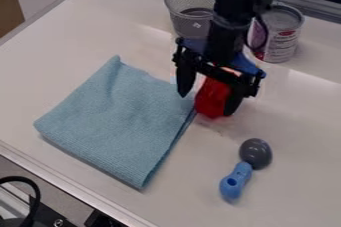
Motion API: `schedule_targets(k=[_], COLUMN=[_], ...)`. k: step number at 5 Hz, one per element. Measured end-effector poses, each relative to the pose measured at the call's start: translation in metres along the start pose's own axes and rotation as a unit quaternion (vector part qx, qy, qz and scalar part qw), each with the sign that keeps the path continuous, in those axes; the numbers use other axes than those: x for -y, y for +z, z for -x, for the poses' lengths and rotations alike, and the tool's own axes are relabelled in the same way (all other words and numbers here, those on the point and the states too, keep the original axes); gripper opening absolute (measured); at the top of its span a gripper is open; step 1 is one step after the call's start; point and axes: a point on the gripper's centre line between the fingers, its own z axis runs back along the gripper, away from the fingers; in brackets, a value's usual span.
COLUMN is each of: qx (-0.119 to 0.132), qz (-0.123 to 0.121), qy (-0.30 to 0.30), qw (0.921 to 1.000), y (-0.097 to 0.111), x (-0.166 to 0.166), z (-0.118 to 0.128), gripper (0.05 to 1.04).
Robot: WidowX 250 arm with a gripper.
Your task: Move the red pepper to the middle of the table
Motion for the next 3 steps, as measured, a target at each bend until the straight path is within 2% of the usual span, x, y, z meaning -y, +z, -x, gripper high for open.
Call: schedule_targets(k=[1, 2, 3], qx=[0.025, 0.02, 0.071], qz=[0.022, 0.047, 0.058], qy=[-0.027, -0.027, -0.043], qw=[0.9991, 0.9983, 0.9949], y=[0.014, 0.021, 0.031], x=[0.001, -0.003, -0.012], z=[0.001, 0.004, -0.001], gripper=[1.001, 1.001, 1.001])
